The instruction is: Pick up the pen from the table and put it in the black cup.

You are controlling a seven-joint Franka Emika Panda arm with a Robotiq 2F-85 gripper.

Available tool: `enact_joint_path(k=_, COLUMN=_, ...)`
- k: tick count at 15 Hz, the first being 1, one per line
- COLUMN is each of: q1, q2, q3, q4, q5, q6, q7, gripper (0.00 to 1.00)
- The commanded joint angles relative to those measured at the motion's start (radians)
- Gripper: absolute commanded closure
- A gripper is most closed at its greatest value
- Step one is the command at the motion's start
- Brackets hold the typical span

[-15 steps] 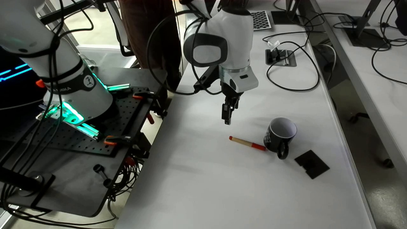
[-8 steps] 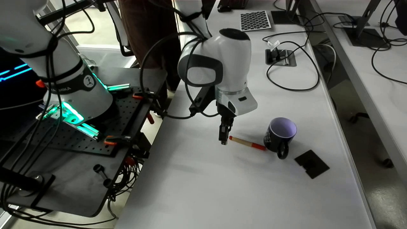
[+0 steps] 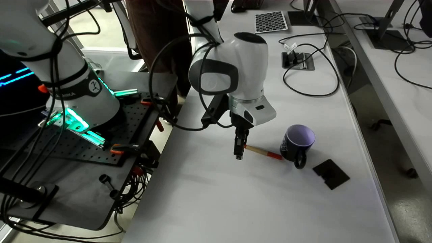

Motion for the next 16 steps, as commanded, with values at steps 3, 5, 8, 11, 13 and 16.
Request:
enact_joint_path(k=3, q1=0.061, q2=-0.051, q3=-0.036, q4=0.005, q5=-0.022, q6=-0.069, q7=0.025, gripper=0.0)
enact_joint_path(k=5, q1=0.062, q2=-0.064, q3=-0.036, q4=0.009, q5=-0.039, q6=-0.104, q7=0.018, gripper=0.0)
enact_joint_path(k=8, q1=0.043, q2=-0.087, q3=-0.018, q4=0.013, q5=-0.071, q6=-0.156, q7=0.013, gripper=0.0)
enact_joint_path(k=11, q1=0.032, q2=-0.102, q3=-0.008, q4=0.016, q5=-0.1, q6=-0.188, q7=0.02, gripper=0.0)
enact_joint_path(k=13, q1=0.023, q2=-0.108, q3=0.0, q4=0.017, q5=-0.111, q6=-0.192, q7=0.025, gripper=0.0)
enact_joint_path(k=16, q1=-0.001, q2=-0.103, q3=0.023, q4=0.016, q5=-0.105, q6=-0.125, q7=0.026, gripper=0.0)
